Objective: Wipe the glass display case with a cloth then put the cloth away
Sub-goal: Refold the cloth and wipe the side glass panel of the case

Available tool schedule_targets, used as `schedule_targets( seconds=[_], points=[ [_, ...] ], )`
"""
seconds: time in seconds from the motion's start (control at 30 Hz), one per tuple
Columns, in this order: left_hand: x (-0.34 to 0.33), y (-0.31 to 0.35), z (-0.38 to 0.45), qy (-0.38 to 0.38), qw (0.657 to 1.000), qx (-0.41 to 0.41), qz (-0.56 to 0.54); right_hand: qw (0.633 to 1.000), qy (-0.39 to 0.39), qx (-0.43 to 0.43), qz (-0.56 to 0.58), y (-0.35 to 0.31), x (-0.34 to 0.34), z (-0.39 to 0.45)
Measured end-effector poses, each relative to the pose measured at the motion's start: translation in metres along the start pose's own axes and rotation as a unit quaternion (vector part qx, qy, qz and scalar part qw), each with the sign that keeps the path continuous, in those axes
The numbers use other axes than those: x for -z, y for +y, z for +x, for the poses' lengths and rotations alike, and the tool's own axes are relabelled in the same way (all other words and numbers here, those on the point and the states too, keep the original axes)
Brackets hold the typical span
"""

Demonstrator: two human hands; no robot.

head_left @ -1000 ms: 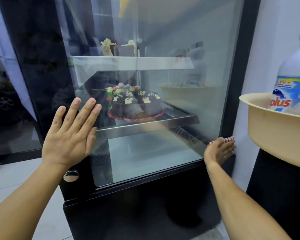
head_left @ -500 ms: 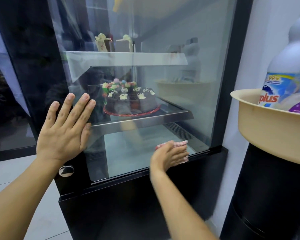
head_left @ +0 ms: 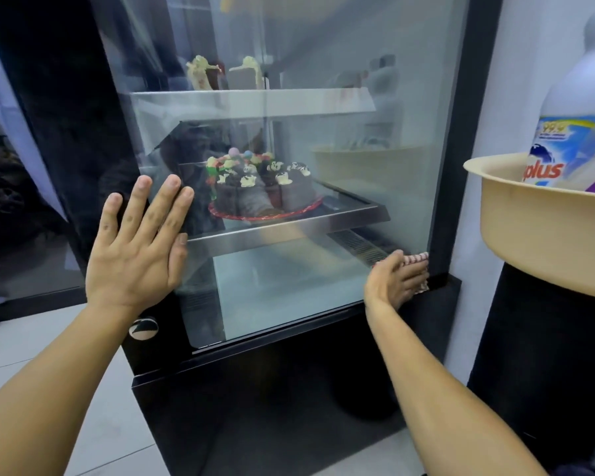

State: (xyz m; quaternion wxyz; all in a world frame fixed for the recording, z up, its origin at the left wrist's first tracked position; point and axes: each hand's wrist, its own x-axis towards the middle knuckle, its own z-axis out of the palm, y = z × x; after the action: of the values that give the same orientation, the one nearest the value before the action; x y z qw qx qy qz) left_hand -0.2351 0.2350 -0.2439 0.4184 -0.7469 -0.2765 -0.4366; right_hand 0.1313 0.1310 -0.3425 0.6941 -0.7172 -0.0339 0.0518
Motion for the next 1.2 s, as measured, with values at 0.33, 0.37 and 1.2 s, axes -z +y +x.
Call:
schedule_targets(
  seconds=[0.33,0.37,1.2],
  points=[
    [0.001,-0.003,-0.001,-0.011,1.0,-0.014,0.002,0.998,-0.001,-0.008,0.061,-0.007,0.019,0.044],
    [0.0,-0.003,-0.002,-0.008,1.0,-0.014,0.007,0.998,0.007,-0.007,0.07,-0.007,0.024,0.059],
    [0.003,-0.005,-0.001,-0.007,1.0,-0.026,0.015,0.958,-0.226,0.163,-0.062,0.054,-0.069,-0.286]
  ],
)
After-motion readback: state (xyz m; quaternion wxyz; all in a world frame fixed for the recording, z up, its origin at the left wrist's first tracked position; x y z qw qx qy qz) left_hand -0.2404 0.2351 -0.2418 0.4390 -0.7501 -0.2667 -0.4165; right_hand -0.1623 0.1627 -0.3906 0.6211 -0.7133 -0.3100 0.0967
